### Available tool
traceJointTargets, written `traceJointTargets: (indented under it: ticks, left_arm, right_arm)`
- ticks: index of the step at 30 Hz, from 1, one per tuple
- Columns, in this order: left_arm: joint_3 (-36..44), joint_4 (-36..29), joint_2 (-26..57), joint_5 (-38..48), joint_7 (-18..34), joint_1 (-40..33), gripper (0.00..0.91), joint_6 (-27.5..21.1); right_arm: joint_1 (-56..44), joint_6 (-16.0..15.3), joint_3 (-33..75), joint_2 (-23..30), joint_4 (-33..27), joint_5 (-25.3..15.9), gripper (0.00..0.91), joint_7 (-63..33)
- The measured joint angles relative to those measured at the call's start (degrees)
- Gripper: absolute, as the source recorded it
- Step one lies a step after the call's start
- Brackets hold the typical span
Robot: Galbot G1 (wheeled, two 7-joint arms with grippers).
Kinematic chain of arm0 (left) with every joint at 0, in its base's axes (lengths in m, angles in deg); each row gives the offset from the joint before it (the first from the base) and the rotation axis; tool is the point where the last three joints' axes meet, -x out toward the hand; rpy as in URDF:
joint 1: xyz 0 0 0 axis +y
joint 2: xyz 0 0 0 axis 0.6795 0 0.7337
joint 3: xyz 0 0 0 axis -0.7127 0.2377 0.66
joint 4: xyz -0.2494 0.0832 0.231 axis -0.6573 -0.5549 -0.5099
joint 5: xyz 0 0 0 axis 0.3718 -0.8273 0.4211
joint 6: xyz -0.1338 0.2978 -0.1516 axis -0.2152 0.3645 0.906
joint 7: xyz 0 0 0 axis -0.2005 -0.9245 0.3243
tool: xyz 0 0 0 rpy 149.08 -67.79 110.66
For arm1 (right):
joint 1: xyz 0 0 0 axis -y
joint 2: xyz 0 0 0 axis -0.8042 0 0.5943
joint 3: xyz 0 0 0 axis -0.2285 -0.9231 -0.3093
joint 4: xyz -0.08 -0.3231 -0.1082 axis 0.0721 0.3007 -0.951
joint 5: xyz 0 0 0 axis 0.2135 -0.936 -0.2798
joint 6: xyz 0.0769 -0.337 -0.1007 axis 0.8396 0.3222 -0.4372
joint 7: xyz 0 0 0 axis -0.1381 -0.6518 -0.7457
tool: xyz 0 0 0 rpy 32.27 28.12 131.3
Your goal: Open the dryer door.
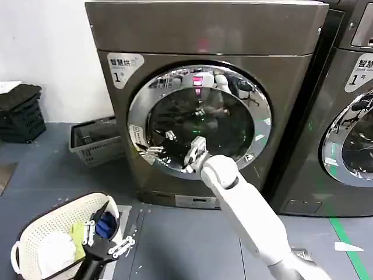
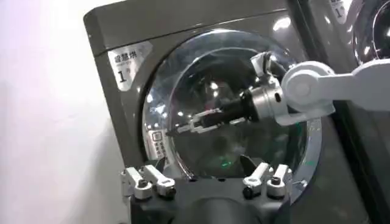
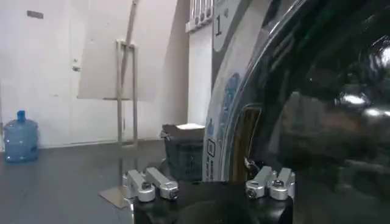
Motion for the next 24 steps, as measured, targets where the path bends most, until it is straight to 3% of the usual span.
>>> traceJointTargets:
  ticks: [24]
  left_arm:
    - [-0.02,0.24,-0.27,0.04,0.02,0.4,0.907,0.26]
  right_arm:
    - [2.3,1.99,-0.7,2.96,-7.73,-1.55,0.907,4.17]
